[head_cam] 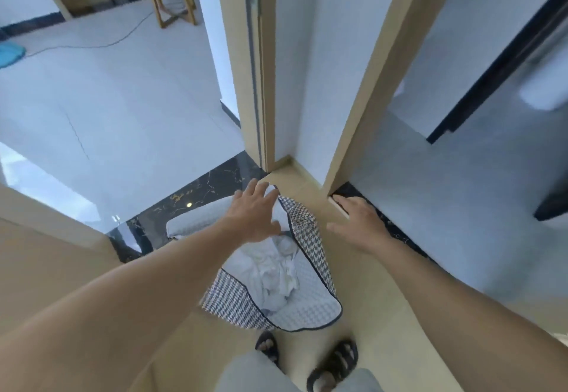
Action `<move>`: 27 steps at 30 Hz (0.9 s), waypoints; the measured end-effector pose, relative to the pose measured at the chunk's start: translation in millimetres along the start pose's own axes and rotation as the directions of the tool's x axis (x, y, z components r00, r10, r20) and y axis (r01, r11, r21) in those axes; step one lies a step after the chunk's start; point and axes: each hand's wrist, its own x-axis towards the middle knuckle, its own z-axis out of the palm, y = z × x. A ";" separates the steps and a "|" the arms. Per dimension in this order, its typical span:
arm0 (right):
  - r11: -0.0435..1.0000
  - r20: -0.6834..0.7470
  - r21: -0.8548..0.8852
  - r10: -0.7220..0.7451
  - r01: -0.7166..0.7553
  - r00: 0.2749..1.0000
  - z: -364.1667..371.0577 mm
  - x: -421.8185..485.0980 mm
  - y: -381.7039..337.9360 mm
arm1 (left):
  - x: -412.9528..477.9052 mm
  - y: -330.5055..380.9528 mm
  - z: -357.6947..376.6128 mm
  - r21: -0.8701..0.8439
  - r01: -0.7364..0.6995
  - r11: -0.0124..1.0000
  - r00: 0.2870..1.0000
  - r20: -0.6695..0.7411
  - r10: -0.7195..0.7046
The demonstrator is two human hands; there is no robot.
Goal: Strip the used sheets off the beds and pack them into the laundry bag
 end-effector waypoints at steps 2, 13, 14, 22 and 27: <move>0.999 -0.077 0.034 0.041 -0.038 0.996 -21.6 -32.0 23.5 | 0.1 32.7 -21.2 0.044 -0.070 0.997 0.997 -0.026 0.071; 0.906 -0.390 0.283 0.409 -0.315 0.825 -76.9 -274.0 236.5 | -53.9 377.6 -66.9 0.251 -0.577 0.778 0.792 -0.063 0.608; 0.883 -0.393 0.303 0.459 -0.359 0.797 -75.6 -301.1 259.0 | -65.7 412.5 -60.7 0.245 -0.614 0.750 0.766 -0.042 0.641; 0.628 -0.264 0.508 0.765 -0.589 0.587 -23.3 -480.9 406.2 | -158.2 619.9 20.8 0.236 -0.804 0.546 0.592 0.236 0.770; 0.487 -0.218 0.605 0.862 -0.630 0.458 -10.0 -547.9 472.2 | -192.4 716.6 50.5 0.246 -0.875 0.416 0.478 0.313 0.821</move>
